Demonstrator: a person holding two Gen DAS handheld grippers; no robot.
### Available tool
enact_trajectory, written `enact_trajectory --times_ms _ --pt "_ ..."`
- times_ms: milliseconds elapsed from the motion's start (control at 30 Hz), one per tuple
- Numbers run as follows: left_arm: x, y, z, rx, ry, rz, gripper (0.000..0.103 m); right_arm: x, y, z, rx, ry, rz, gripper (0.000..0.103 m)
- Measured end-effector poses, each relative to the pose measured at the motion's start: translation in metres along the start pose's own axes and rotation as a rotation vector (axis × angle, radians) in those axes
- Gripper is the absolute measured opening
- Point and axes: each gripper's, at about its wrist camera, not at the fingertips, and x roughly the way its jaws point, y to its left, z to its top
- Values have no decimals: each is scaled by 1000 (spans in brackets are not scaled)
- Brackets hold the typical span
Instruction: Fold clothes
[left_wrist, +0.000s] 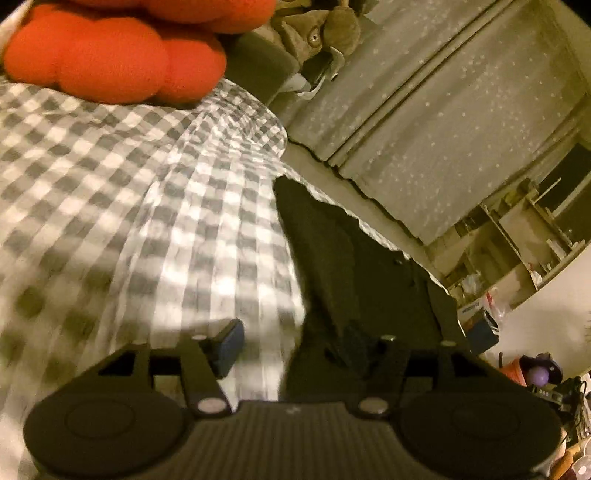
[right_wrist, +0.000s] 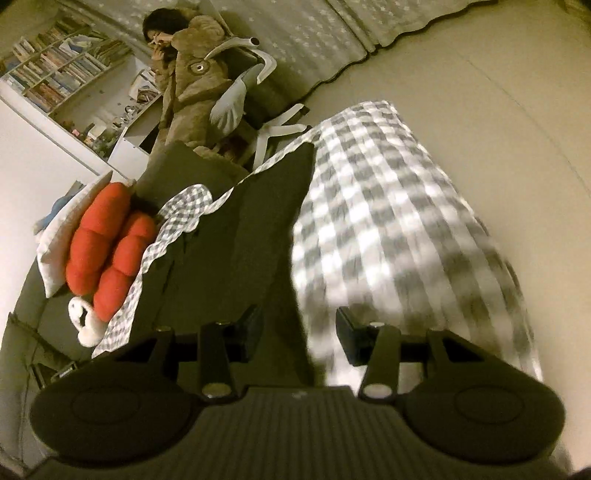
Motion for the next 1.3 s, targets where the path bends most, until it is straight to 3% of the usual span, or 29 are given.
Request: enact_trajectory --times_ms 333,467,900,1033,1067,1133,1167,1300 --pt "47 6 39 12 -58 -42 55 46 -12 44 -42 -44 51 45" --pt "66 7 54 15 -60 -67 49 63 -14 61 -54 -59 57 41" --pt "115 10 93 41 -50 -154 48 107 -18 104 -72 -75 114 40" --pt "125 12 100 38 -46 -163 35 116 -20 113 -74 -71 146 39" --pt "125 11 100 38 -48 -162 23 118 -20 115 -74 -72 149 36" --pt "125 10 100 38 -51 -161 4 121 -19 116 -74 -74 135 17" --pt "125 9 100 39 -52 -160 4 122 -20 116 -67 -68 137 6" --pt "122 6 100 43 -67 -167 3 117 -21 114 -43 -70 146 6"
